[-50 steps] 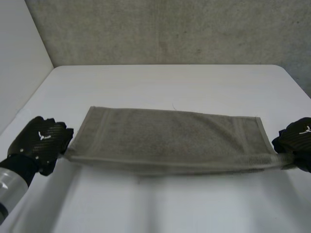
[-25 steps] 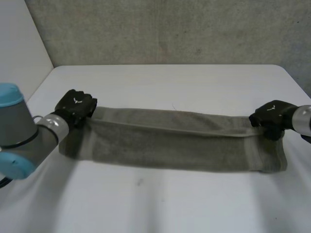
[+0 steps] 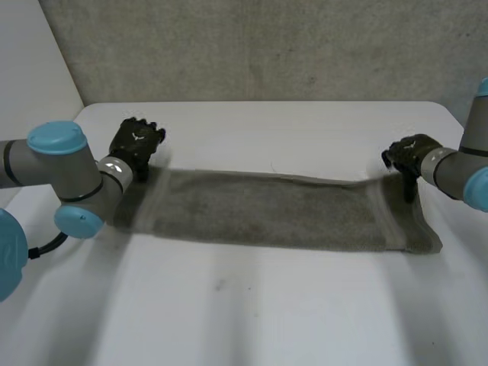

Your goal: Fold the towel.

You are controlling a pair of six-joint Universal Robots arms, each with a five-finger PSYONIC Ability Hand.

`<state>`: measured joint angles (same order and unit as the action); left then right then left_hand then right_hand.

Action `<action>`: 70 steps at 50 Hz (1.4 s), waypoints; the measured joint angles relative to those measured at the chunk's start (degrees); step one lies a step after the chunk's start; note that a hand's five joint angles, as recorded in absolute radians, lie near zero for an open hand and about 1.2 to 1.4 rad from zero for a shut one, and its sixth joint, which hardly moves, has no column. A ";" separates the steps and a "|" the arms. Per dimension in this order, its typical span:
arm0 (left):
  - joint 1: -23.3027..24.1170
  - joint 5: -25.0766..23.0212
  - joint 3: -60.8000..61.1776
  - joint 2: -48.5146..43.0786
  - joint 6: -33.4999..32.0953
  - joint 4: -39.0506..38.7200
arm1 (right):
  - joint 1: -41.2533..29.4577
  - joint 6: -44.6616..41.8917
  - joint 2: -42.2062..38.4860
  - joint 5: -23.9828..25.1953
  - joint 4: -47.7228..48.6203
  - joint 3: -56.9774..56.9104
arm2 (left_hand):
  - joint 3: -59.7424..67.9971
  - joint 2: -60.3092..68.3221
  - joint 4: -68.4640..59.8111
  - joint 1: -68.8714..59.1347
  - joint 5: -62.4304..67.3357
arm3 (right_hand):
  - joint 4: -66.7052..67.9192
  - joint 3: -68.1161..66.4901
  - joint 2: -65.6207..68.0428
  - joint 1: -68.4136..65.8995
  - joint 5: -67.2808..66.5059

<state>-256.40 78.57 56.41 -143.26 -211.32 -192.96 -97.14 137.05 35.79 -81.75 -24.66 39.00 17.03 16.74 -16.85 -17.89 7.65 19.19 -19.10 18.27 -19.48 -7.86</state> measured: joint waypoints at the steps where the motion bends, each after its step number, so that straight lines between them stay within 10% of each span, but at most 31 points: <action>1: 0.23 0.22 0.01 -0.09 0.01 0.05 | -0.14 0.67 -0.04 -0.60 0.80 -0.48 | -3.03 -2.69 2.73 4.12 -2.52 | -3.03 3.15 -2.85 3.20 3.52; 13: 1.13 3.21 7.21 8.03 1.52 0.39 | -0.62 10.36 9.55 -2.01 7.14 3.57 | -7.40 -7.11 7.16 7.83 -5.89 | -4.49 5.36 -4.65 5.97 4.39; 26: 0.94 3.33 33.71 31.02 11.81 -6.08 | 0.13 11.99 32.17 3.30 16.35 37.77 | -7.57 -7.25 7.36 7.84 -5.97 | -4.49 5.36 -4.65 6.07 4.38; 39: 0.46 3.66 47.73 35.25 17.27 -20.51 | 2.79 8.64 35.46 6.08 35.60 62.98 | -7.57 -7.25 7.36 7.84 -5.97 | -2.50 2.01 -1.03 2.22 0.29; 49: 0.10 4.26 48.79 34.94 17.10 -22.50 | 3.95 1.45 28.71 5.22 39.26 64.32 | -7.57 -7.25 7.36 7.84 -5.97 | 9.77 -9.92 10.99 -9.30 -11.72; 55: 0.00 4.41 49.41 34.89 17.06 -22.41 | 6.07 -0.31 26.03 4.83 39.07 62.88 | -7.57 -7.25 7.36 7.84 -5.97 | 53.57 -53.40 55.46 -52.04 -55.26; 70: 0.07 4.60 49.77 35.02 17.15 -22.34 | 15.32 -6.96 28.37 -4.55 37.63 52.58 | -7.57 -7.25 7.36 7.84 -5.97 | 57.41 -57.48 57.04 -54.84 -58.93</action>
<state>-256.33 83.17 106.18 -108.24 -194.17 -215.30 -81.83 130.09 64.16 -86.30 12.97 91.58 9.47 9.49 -9.49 -10.06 1.68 76.60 -76.58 75.31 -74.32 -66.78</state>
